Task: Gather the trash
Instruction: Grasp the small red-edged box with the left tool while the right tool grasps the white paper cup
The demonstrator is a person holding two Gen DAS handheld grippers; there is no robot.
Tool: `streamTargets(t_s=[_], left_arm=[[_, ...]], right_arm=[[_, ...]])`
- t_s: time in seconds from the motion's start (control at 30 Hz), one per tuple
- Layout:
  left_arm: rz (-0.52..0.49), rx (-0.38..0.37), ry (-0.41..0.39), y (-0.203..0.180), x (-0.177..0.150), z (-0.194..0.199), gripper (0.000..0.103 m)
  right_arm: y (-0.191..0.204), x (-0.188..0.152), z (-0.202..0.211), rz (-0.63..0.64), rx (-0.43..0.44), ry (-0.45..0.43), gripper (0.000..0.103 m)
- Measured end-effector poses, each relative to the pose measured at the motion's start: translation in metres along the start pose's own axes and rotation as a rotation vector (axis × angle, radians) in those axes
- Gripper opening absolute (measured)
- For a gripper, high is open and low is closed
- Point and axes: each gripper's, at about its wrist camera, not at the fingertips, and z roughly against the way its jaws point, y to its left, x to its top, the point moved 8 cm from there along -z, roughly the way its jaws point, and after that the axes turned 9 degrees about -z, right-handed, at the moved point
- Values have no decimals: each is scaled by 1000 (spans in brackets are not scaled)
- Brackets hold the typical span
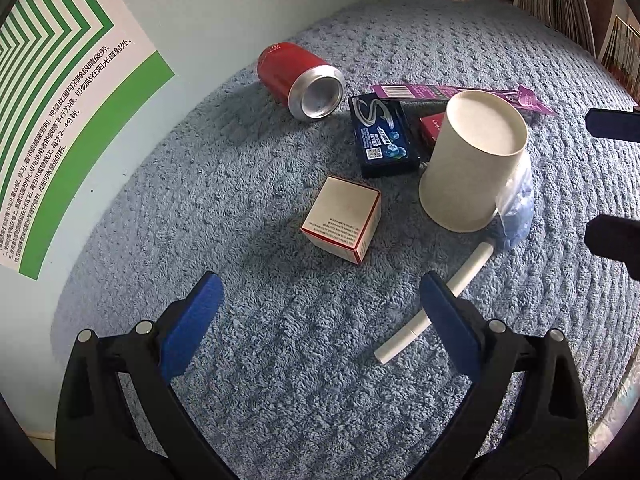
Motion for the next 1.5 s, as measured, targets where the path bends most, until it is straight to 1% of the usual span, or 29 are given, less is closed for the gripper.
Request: streamTargets(t_s=[0.3,0.37,0.43,0.53,0.6,0.7,0.73,0.8,0.87,0.9,1.03,1.07,1.13,1.3,1.5], left_arm=[[0,-1,5,12,15,-24,95],[-4,-3,7,13,17,-28,94],[-10,-5,8,13,19,-33,88],[-16,-9,15,13,21,-40,82],[-17,-15,18,13,22,-43,81],[-24,-28,16,11,23,-46,76],[-30,-30,13,10,24,-47,73],[-38,-37,10,8,26,-49,71],[-42,-37,12,6,28,-51,71],[-43,-37,10,6,28,-52,69],[-45,-58,18,2,30,-57,51],[-47,-62,21,1,30,-58,50],[-52,-67,24,0,30,-60,44],[-55,-73,8,-1,32,-59,43],[-61,-57,11,-4,28,-54,43]], right_arm=[[-4,12,-28,-18,-3,23,88],[-6,13,-33,-23,1,30,88],[-7,15,-38,-25,2,30,88],[-6,18,-44,-18,-2,33,87],[-7,19,-47,-12,-9,34,87],[-9,19,-52,-13,-12,37,87],[-9,19,-52,-15,-11,37,87],[-10,19,-55,-18,-6,39,84],[-11,19,-58,-28,10,37,84],[-11,19,-59,-34,11,34,84],[-13,19,-62,-48,16,35,73],[-13,19,-63,-50,18,36,71],[-13,19,-62,-53,23,36,60],[-14,20,-60,-66,41,29,60],[-10,26,-53,-65,56,9,60]])
